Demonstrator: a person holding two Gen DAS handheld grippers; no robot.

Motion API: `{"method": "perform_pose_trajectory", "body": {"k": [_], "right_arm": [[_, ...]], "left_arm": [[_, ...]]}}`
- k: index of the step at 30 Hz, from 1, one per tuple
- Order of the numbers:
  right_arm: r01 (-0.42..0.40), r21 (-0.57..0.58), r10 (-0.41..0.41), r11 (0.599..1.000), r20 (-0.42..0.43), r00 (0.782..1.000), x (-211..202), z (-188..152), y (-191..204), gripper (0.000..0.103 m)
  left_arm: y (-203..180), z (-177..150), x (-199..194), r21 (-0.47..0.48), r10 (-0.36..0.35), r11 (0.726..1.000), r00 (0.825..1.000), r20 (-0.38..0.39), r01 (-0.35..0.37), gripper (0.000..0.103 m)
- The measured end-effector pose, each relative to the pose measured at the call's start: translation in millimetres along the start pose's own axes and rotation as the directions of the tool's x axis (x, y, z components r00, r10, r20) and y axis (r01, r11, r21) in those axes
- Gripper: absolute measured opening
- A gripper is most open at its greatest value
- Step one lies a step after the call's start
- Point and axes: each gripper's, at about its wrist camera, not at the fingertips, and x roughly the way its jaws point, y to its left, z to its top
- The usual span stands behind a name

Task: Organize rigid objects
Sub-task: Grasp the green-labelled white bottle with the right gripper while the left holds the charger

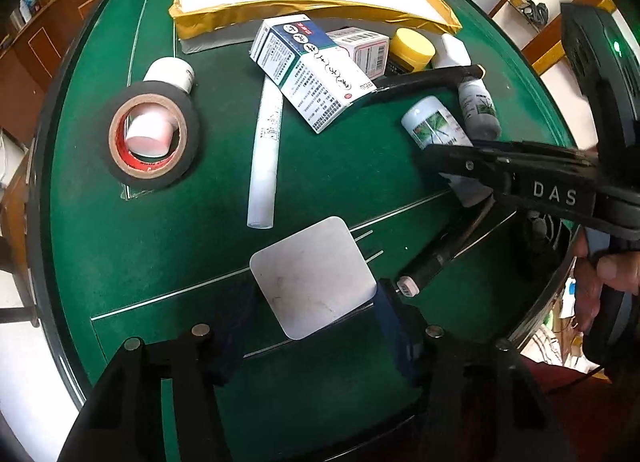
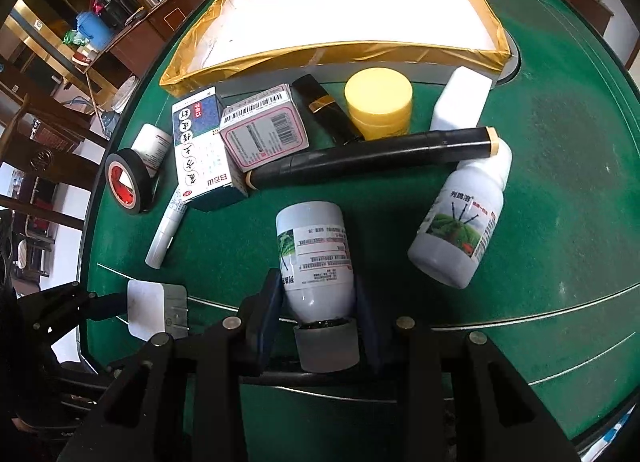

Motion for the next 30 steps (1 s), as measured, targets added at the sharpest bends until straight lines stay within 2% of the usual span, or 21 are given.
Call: {"method": "perform_pose_trajectory", "body": {"k": [8,13,18,24,30], "right_arm": [[0.012,-0.023,-0.012,1.0,-0.001,1.0,3,7,5,0.035],[0.022,-0.042,-0.022,0.999,0.005,1.0,0,4,7,0.035],[0.001,-0.041,0.0,0.999,0.025,1.0,-8,3,8,0.035],[-0.004,-0.044,0.005,0.999,0.023,1.0,-10,6,7,0.035],[-0.012,-0.049,0.013,0.999,0.009,1.0,-7,7,9,0.035]], "left_arm": [[-1,6,1,-0.014,0.011,1.0,1.0,0.025,-0.01,0.06],[10,7,-5,-0.061,-0.049,0.997,0.998,0.033,0.051,0.059],[14,8,-15,-0.072,-0.07,0.995,0.996,0.054,0.073,0.058],[16,3,-13,-0.071,-0.068,0.995,0.997,0.042,0.071,0.058],[15,0,-6,-0.06,-0.048,0.997,0.999,-0.004,0.047,0.057]]}}
